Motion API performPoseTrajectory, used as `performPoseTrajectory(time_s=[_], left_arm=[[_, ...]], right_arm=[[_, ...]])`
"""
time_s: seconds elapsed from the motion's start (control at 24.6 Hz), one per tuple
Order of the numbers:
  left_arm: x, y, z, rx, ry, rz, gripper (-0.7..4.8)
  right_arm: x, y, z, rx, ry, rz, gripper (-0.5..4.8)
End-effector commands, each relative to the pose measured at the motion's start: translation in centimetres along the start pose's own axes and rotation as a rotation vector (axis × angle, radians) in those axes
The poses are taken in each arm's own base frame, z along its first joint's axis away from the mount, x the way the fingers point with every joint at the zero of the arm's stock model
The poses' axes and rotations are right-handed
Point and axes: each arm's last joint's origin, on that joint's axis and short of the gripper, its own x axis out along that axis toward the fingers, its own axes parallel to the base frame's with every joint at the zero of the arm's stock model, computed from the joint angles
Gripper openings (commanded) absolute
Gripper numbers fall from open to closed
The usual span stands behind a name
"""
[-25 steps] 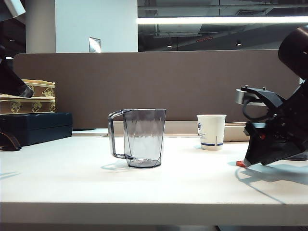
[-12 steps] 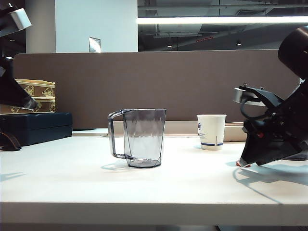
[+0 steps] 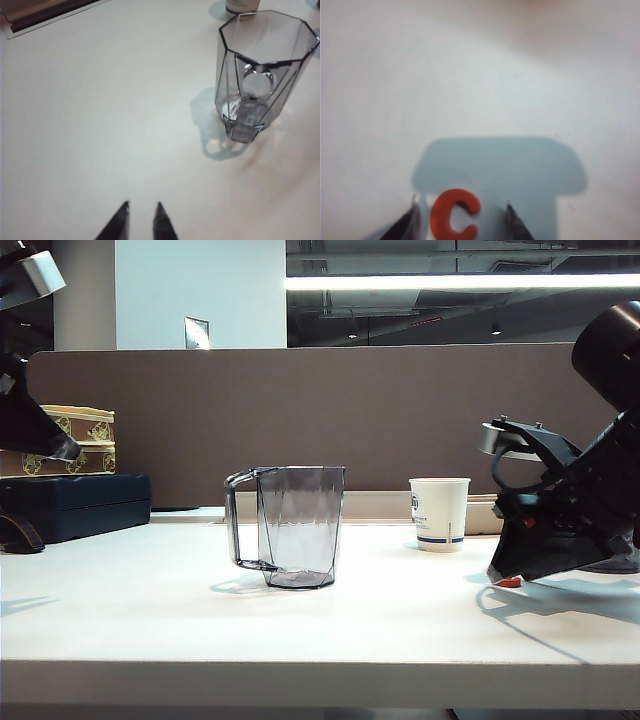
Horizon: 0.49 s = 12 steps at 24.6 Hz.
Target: Pick up the letter "c" and put it in the paper cup.
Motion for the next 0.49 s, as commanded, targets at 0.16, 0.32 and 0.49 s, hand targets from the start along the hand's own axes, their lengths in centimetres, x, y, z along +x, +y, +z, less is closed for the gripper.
performPoseTrajectory(time_s=[0.16,0.32,0.49], left_arm=[[-0.01,0.02,0.17,0.002,-0.015,-0.003,0.62],[-0.01,0.02,0.17,0.002,-0.015,-0.003,0.62],[-0.01,0.02,0.17,0.002,-0.015,-0.003,0.62]], right_arm=[[0.1,0.03,-0.21,0.009,0.015,0.004,2.1],[0.22,-0.02,-0.1,0.009,0.0,0.002,2.1],[0.22,-0.02,-0.1,0.009,0.001,0.003,2.1]])
